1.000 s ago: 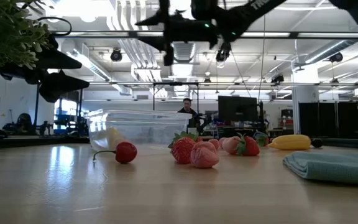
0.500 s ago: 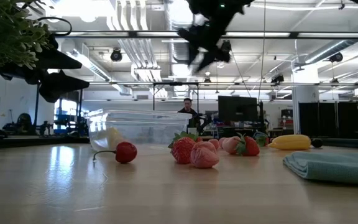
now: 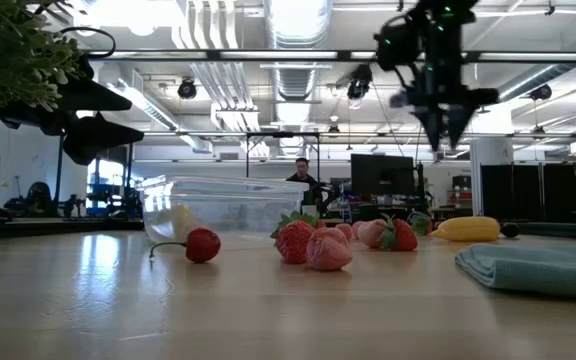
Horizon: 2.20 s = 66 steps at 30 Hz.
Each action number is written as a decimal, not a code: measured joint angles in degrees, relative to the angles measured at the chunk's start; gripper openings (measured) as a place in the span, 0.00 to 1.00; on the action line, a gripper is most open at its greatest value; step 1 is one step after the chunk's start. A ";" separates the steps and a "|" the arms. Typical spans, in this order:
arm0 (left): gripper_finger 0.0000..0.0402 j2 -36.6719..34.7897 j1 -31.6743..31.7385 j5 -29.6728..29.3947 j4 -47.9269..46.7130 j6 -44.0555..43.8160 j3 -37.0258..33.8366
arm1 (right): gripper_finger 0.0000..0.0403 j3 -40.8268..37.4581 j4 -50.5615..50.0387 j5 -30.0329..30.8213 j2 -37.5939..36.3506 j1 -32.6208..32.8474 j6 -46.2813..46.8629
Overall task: Pick and placing Produce into tupperware
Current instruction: Put the black plum into the transparent bin
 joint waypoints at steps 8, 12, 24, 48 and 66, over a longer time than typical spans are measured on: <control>0.73 -0.04 -0.01 0.00 -0.01 -0.01 0.00 | 0.43 -17.53 6.39 -7.24 -8.20 -3.80 11.53; 0.73 -0.02 -0.01 0.00 0.00 -0.01 0.00 | 0.46 -24.34 9.16 -7.22 -10.60 -3.82 15.07; 0.73 -0.06 -0.01 0.00 0.00 -0.01 0.00 | 0.48 -33.44 16.41 -0.22 -15.88 -4.43 11.52; 0.73 -0.05 -0.01 0.00 -0.01 -0.01 0.00 | 0.48 -34.86 19.60 0.78 -7.83 -6.30 -20.41; 0.73 -0.02 -0.01 0.00 0.00 -0.01 0.00 | 0.48 -34.86 27.32 0.46 -2.95 -9.96 -23.81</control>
